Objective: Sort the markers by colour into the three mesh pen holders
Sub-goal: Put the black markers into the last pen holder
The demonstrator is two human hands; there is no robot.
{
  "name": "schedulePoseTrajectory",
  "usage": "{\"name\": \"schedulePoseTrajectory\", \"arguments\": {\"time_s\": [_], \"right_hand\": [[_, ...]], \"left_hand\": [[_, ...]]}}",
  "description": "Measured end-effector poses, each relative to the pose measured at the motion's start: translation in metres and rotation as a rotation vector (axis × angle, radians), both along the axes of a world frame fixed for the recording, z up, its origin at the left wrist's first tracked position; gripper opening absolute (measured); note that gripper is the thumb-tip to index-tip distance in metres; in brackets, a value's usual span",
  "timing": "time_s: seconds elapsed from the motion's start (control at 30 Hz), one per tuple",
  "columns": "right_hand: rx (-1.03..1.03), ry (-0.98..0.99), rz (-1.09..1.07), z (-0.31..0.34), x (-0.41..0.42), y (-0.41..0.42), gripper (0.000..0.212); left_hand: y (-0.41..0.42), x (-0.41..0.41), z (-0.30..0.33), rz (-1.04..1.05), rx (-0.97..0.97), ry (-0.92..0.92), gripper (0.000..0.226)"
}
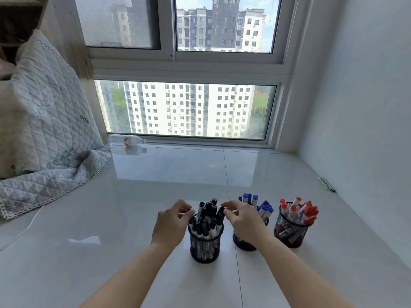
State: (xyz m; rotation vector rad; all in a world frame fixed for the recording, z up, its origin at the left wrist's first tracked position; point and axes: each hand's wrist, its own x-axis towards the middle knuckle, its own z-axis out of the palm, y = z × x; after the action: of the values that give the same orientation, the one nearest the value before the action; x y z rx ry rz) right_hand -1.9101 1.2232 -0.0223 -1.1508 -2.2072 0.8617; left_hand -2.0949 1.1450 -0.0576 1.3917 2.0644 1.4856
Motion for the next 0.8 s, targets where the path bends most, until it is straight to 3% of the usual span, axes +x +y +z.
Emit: {"name": "schedulePoseTrajectory", "arguments": {"time_s": [0.17,0.33,0.43,0.6,0.8], "right_hand": [[0.042,0.048,-0.020,-0.001,0.000,-0.002,0.017],[0.282,0.012,-0.011,0.001,0.001,-0.011,0.006],[0.389,-0.078,0.009,-0.002,-0.003,-0.022,0.011],[0.399,-0.197,0.007,-0.012,-0.009,-0.030,0.024],[0.457,-0.252,-0.016,-0.017,-0.013,-0.027,0.028]], "left_hand": [[-0.005,0.000,-0.004,0.016,-0.007,-0.033,0.015],[-0.004,-0.006,0.007,0.000,-0.126,0.005,0.015],[-0.001,-0.009,0.019,0.003,-0.171,0.044,0.013],[0.014,-0.012,0.039,-0.074,-0.169,0.053,0.005],[0.037,-0.013,0.049,-0.254,-0.442,0.218,0.021]]}}
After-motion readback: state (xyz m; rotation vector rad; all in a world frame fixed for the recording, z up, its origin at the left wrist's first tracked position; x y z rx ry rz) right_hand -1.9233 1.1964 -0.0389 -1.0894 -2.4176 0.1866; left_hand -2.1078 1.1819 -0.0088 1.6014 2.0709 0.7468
